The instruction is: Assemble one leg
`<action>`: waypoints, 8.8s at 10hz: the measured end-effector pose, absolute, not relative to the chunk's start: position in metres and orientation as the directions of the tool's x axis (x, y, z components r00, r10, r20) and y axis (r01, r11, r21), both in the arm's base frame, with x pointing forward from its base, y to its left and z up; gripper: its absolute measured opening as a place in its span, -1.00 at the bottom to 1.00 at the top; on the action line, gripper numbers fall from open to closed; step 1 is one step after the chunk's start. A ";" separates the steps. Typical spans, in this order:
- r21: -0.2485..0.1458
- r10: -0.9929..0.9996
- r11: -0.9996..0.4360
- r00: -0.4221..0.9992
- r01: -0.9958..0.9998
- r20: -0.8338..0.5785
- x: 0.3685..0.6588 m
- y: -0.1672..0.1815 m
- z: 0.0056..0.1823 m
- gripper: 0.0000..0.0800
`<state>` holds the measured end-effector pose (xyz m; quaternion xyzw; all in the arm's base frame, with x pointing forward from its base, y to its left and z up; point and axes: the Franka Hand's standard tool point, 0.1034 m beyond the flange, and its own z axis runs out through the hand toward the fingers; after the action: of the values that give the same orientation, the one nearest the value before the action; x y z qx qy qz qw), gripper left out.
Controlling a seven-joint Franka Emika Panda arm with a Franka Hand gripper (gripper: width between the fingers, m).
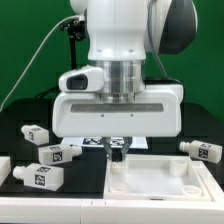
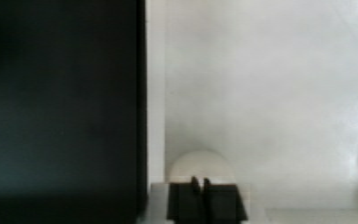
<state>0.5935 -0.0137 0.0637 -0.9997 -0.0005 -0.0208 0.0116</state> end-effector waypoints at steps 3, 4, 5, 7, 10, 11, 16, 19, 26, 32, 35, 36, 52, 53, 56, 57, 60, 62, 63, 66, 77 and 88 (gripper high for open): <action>-0.021 0.023 -1.000 1.000 0.023 0.014 0.567 -0.043 0.073 -1.00; -0.022 0.026 -0.999 1.000 0.026 0.014 0.568 -0.041 0.072 -1.00; -0.022 0.026 -0.999 1.000 0.026 0.013 0.568 -0.041 0.071 -1.00; -0.022 0.026 -0.999 1.000 0.026 0.013 0.568 -0.041 0.071 -1.00; -0.022 0.026 -0.999 1.000 0.026 0.012 0.568 -0.041 0.071 -1.00; -0.022 0.026 -0.999 1.000 0.026 0.012 0.567 -0.041 0.071 -1.00; -0.022 0.026 -0.999 1.000 0.026 0.011 0.567 -0.041 0.070 -1.00; -0.022 0.026 -0.999 1.000 0.026 0.010 0.567 -0.041 0.069 -1.00; -0.022 0.026 -0.999 1.000 0.026 0.009 0.567 -0.041 0.069 -0.74; -0.022 0.026 -0.999 1.000 0.026 0.009 0.567 -0.041 0.069 0.61; -0.023 0.025 -0.999 1.000 0.025 0.002 0.566 -0.042 0.070 0.62; -0.026 0.019 -0.999 1.000 0.019 -0.001 0.564 -0.050 0.079 0.62; -0.052 -0.227 -0.971 0.969 -0.233 -0.099 0.509 -0.113 0.080 0.62; -0.047 -0.335 -0.939 0.935 -0.342 -0.115 0.508 -0.111 0.080 0.62; -0.115 -0.618 -0.763 0.770 -0.636 -0.161 0.506 -0.113 0.076 0.62; -0.109 -0.667 -0.719 0.726 -0.686 -0.168 0.506 -0.113 0.076 0.62; -0.085 -0.755 -0.623 0.627 -0.777 -0.192 0.505 -0.111 0.075 0.62; -0.073 -0.764 -0.587 0.582 -0.806 -0.278 0.485 -0.135 0.069 0.62; -0.080 -0.757 -0.574 0.565 -0.815 -0.328 0.474 -0.141 0.064 0.62; -0.071 -0.709 -0.497 0.451 -0.865 -0.542 0.465 -0.150 0.058 0.62; -0.035 -0.517 -0.491 0.323 -0.871 -0.792 0.463 -0.152 0.026 0.62; -0.028 -0.528 -0.530 0.355 -0.848 -0.771 0.474 -0.095 0.048 -0.29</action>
Offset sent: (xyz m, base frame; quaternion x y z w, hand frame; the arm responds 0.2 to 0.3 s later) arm 0.0000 0.0000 0.0000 0.0000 0.0000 0.0000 1.0000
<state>0.4738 -0.0954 0.0485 -0.7938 0.4333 0.3669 0.2179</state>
